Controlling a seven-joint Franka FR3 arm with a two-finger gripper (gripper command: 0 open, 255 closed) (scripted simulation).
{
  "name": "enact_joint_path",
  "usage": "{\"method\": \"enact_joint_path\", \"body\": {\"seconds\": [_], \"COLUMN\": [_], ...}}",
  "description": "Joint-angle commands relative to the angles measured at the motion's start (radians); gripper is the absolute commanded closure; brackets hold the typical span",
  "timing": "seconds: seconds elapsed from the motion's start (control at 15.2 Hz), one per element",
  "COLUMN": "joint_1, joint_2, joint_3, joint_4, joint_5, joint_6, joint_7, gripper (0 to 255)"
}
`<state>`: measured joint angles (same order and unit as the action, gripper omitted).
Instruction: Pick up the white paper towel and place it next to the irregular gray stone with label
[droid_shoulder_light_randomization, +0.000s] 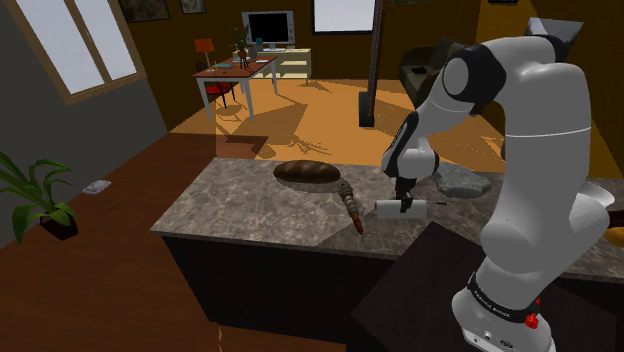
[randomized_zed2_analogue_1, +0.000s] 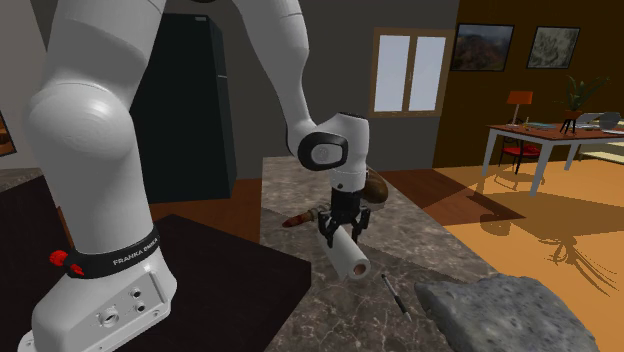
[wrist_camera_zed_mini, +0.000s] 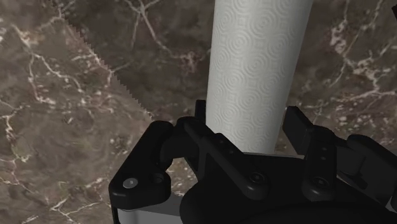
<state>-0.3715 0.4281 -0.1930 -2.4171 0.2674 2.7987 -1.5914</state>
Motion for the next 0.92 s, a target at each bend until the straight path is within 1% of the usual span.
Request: {"method": "enact_joint_path", "body": {"seconds": [0.0,0.86], "joint_1": [0.009,0.067], "joint_2": [-0.023,-0.212], "joint_3": [-0.012,-0.093], "joint_4": [-0.006,-0.036], "joint_5": [-0.011,-0.127], "joint_6": [-0.017,-0.171], "joint_7": [0.009,0.094], "gripper": [255,255]}}
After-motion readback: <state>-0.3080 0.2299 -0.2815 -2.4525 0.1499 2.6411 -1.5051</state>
